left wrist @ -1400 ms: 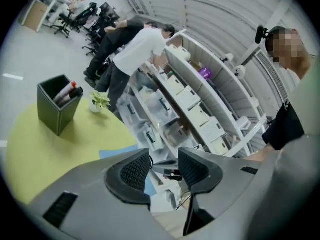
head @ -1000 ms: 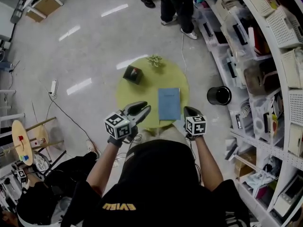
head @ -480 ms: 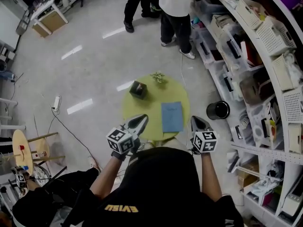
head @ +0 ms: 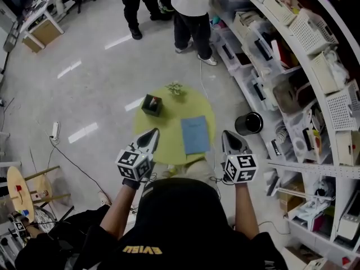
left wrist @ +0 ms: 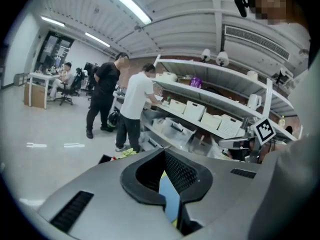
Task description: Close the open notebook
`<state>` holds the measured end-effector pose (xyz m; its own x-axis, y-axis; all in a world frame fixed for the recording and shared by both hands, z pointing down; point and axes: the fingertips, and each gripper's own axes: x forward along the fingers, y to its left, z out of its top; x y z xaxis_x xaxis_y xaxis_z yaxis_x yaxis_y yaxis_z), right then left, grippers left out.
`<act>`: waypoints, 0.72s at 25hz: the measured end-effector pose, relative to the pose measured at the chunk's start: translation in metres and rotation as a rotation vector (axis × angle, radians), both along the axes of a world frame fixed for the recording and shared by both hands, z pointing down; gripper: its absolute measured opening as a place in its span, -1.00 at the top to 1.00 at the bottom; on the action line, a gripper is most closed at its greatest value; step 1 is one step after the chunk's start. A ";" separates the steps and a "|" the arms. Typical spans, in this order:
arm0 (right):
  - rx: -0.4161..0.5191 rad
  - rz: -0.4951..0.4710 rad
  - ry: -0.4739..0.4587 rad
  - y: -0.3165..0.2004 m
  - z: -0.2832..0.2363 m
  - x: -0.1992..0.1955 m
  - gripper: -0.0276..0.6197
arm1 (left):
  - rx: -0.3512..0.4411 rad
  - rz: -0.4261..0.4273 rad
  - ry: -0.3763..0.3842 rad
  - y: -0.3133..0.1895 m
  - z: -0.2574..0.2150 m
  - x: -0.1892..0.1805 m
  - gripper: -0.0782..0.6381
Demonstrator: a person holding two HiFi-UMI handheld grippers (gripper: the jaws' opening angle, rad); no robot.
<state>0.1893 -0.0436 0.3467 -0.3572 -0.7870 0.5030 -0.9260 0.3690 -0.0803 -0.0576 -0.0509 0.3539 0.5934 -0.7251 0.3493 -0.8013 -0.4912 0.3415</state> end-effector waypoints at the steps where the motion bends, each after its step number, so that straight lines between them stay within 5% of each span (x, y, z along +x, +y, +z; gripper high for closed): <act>1: 0.011 0.009 0.018 -0.001 -0.001 0.002 0.91 | -0.007 -0.016 -0.007 -0.005 0.002 -0.001 0.73; 9: 0.093 0.035 -0.025 0.008 -0.046 0.000 0.91 | 0.093 0.056 0.033 0.010 -0.030 0.023 0.73; 18: 0.171 0.017 -0.078 0.013 -0.095 -0.002 0.91 | 0.176 0.119 -0.010 0.027 -0.054 0.043 0.73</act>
<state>0.1870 -0.0309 0.2517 -0.3757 -0.8649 0.3330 -0.9257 0.3676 -0.0897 -0.0150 -0.0242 0.2994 0.6755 -0.7005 0.2300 -0.7371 -0.6338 0.2346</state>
